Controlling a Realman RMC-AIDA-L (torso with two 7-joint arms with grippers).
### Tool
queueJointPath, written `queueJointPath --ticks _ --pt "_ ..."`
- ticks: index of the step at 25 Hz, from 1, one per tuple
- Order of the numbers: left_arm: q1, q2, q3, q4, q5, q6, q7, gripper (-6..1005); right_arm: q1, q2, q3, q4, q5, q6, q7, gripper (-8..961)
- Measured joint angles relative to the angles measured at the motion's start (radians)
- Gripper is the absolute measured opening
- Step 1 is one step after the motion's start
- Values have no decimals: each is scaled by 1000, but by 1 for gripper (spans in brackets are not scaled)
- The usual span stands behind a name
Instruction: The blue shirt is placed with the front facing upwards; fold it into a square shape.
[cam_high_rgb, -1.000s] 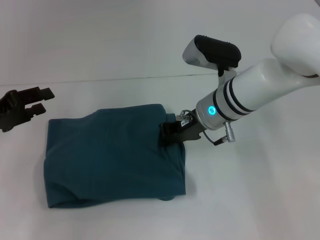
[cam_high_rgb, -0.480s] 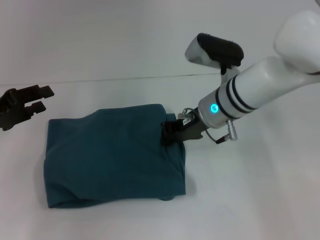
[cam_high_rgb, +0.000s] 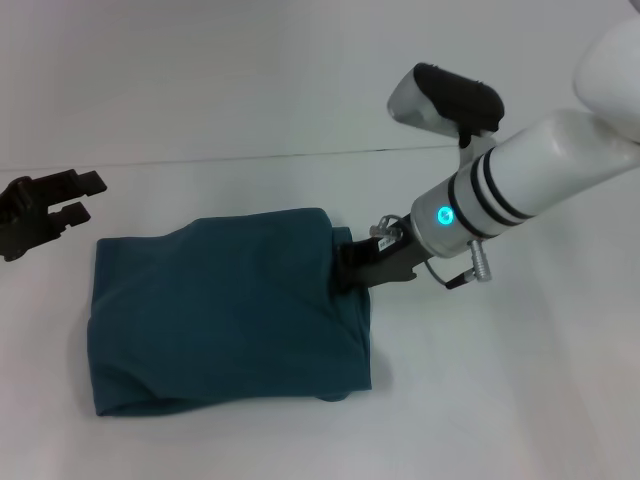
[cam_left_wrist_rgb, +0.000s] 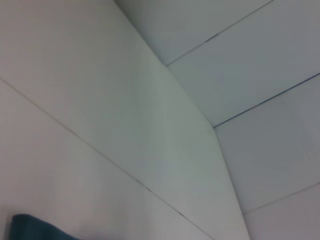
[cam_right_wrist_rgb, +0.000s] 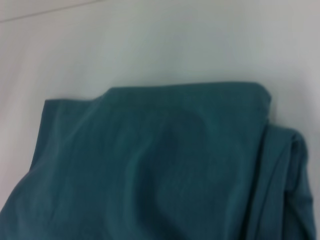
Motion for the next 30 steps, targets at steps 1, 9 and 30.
queueJointPath --ticks 1,9,30 --pt "-1 0 0 -4 0 0 0 579 3 3 -2 5 0 3 -4 66" --pt "1 1 0 -9 0 -2 2 579 9 5 5 12 4 17 -2 269" --pt "2 0 2 -20 0 -21 16 578 26 15 -2 90 65 118 -6 471"
